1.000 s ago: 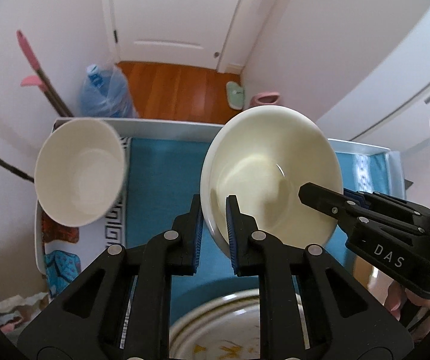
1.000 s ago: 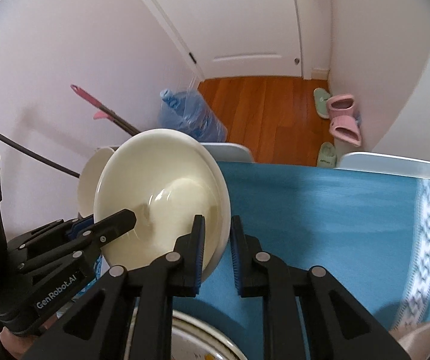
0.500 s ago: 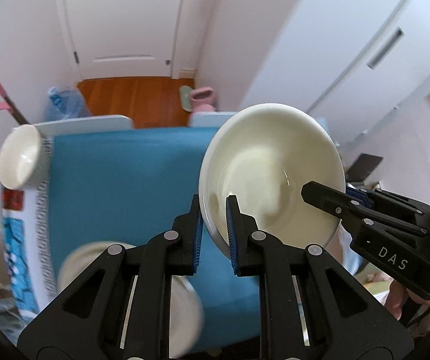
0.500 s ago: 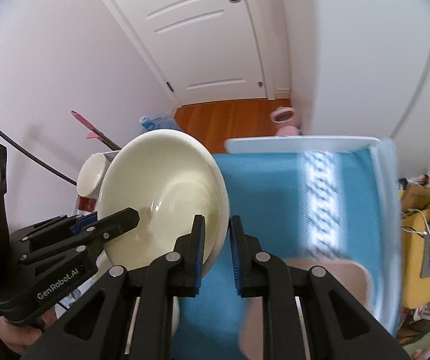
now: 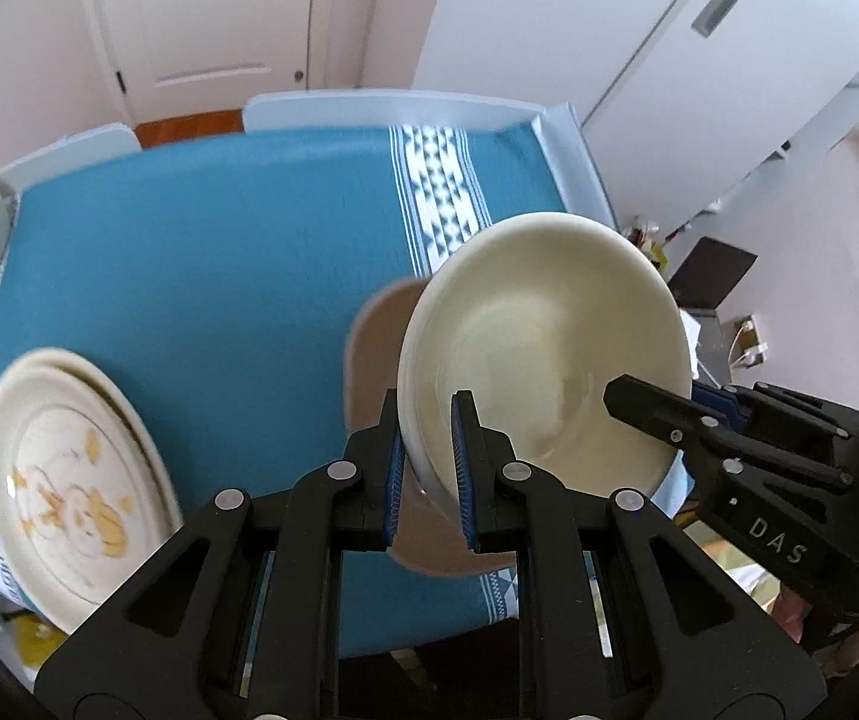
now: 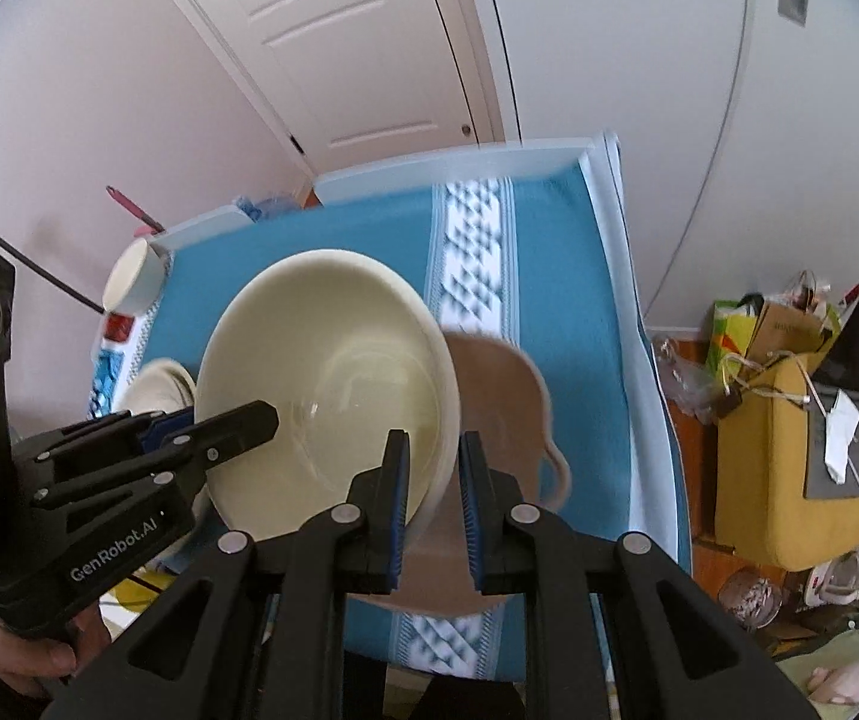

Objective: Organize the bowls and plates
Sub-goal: 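Carry the cream bowl and lower it into the beige basin, then open both grippers off the cream bowl and move to the white bowl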

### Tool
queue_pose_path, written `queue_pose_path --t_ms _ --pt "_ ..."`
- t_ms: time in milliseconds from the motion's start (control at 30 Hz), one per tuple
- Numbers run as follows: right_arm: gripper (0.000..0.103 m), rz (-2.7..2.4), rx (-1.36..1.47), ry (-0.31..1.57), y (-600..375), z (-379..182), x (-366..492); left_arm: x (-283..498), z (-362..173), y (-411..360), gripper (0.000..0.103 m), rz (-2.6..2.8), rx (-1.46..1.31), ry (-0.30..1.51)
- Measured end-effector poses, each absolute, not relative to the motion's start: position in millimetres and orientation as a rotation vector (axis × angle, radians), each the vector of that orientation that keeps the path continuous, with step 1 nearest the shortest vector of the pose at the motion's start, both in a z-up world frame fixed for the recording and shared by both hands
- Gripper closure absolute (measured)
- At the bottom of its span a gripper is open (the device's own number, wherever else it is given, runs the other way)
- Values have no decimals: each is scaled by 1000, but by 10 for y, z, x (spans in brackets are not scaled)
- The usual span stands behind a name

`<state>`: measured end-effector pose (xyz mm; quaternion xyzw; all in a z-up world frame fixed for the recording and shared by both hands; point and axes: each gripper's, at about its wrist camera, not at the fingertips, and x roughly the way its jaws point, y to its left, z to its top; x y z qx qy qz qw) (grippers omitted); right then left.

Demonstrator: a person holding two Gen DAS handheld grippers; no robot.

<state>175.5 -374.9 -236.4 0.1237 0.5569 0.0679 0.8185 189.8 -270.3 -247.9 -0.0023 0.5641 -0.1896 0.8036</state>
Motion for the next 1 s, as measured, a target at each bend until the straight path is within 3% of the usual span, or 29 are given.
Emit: queue_pose_path --t_ms 333,1000 --pt "88 180 221 1242 -3825 -2785 1758 1915 -2948 -2841 90 -332 65 1300" --pt "88 168 153 1238 -3794 -2777 1756 1846 -2978 -2988 88 -292 254 1253"
